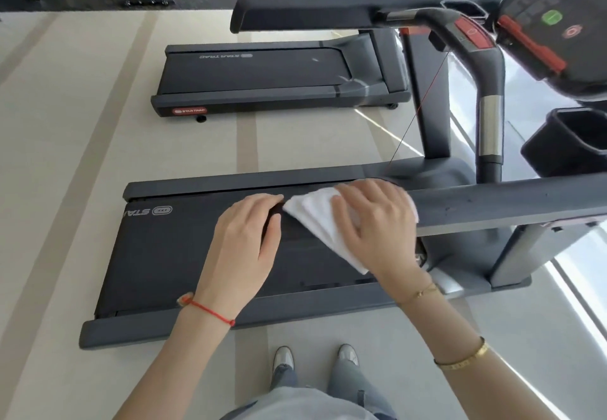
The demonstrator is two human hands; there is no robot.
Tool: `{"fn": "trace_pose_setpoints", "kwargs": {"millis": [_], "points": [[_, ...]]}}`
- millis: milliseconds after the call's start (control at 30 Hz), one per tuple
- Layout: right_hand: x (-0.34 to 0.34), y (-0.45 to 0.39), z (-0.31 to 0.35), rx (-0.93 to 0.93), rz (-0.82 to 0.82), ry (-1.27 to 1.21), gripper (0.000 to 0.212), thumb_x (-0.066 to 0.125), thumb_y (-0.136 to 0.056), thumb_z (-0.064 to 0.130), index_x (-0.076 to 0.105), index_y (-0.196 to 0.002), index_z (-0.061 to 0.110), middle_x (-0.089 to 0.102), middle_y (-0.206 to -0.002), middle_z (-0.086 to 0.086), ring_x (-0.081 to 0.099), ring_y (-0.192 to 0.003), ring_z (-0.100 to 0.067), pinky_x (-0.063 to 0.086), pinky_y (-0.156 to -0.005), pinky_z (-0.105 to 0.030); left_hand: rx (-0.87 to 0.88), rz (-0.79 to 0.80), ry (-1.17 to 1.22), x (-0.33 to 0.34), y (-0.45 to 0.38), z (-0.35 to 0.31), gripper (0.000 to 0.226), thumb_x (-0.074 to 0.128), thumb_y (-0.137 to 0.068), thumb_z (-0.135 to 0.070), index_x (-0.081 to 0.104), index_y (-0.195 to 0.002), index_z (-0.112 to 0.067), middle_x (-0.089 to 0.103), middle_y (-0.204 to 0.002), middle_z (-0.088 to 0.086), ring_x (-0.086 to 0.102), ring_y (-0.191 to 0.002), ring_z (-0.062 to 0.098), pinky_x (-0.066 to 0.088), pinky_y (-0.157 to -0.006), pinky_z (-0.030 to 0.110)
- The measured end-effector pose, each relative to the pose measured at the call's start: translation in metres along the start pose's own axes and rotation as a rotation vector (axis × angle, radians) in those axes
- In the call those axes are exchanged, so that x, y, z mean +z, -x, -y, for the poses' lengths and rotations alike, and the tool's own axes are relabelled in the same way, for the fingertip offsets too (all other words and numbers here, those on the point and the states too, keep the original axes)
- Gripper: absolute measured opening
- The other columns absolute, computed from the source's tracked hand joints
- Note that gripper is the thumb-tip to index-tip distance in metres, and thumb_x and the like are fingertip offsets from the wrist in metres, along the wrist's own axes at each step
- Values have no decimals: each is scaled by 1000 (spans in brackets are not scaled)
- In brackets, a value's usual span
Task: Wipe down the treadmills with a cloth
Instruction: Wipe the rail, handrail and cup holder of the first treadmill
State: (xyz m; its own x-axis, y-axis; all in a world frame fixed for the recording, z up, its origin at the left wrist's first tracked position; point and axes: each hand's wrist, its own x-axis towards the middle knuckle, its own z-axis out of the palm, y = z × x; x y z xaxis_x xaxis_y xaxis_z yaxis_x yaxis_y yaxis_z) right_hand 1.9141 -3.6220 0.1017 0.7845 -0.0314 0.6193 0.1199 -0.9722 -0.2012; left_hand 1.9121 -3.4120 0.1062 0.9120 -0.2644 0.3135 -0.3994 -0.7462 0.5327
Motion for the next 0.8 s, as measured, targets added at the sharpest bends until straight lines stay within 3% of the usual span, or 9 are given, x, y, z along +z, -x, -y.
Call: {"fn": "trace_pose_setpoints", "kwargs": {"millis": [100, 267, 367, 500, 567, 633, 733, 800], "points": [[-3, 8, -23, -176, 26, -81, 24, 49, -97, 26, 70, -104, 18, 66, -92, 2, 58, -87, -22, 45, -83, -36, 24, -7, -89, 17, -9, -26, 31, 38, -100, -20, 64, -116, -12, 67, -114, -1, 61, -109, 20, 35, -110, 44], [-26, 13, -106, -104, -11, -28, 25, 47, -100, 25, 70, -109, 19, 68, -101, 3, 60, -98, -22, 44, -92, -33, 40, 5, -158, 49, -20, -68, 37, 35, -100, -26, 64, -120, -16, 67, -119, -5, 61, -112, 16, 29, -114, 48], [-46, 10, -157, -32, 11, -4, 28, 45, -100, 22, 73, -99, 17, 68, -93, 2, 60, -88, -21, 44, -88, -31, 21, 1, -170, 69, -27, -93, 35, 37, -101, -27, 65, -120, -17, 67, -119, -6, 61, -112, 15, 29, -114, 49], [-60, -13, -185, 131, 161, 29, 39, 47, -94, 25, 64, -60, 17, 57, -61, 1, 51, -58, -22, 41, -59, -33, -17, -28, -212, 90, -33, -119, 30, 42, -101, -25, 66, -117, -18, 69, -114, -6, 62, -107, 16, 30, -112, 47], [-56, -23, -173, 74, 263, 106, 44, 42, -94, 32, 58, -55, 19, 50, -54, 1, 49, -53, -22, 39, -53, -33, -51, -74, -225, 96, -35, -125, 27, 43, -100, -24, 68, -112, -19, 70, -108, -8, 63, -101, 17, 33, -108, 43], [-51, -20, -151, -98, 322, 96, 40, 37, -96, 37, 62, -68, 23, 53, -64, 3, 49, -59, -21, 42, -59, -33, -77, -116, -214, 98, -36, -126, 27, 43, -99, -22, 69, -107, -21, 70, -102, -9, 63, -95, 17, 34, -103, 38], [-49, -2, -142, -321, 333, -51, 40, 39, -99, 45, 65, -119, 22, 64, -101, -1, 57, -87, -24, 46, -81, -38, -75, -128, -199, 98, -36, -124, 32, 38, -99, -22, 69, -105, -21, 70, -99, -10, 64, -95, 16, 33, -101, 36], [-52, -1, -157, -359, 306, -67, 42, 41, -100, 49, 63, -125, 22, 65, -106, -1, 59, -91, -25, 46, -85, -39, -72, -127, -189, 97, -35, -122, 30, 40, -100, -21, 69, -108, -19, 70, -104, -9, 63, -100, 14, 32, -108, 37]]}}
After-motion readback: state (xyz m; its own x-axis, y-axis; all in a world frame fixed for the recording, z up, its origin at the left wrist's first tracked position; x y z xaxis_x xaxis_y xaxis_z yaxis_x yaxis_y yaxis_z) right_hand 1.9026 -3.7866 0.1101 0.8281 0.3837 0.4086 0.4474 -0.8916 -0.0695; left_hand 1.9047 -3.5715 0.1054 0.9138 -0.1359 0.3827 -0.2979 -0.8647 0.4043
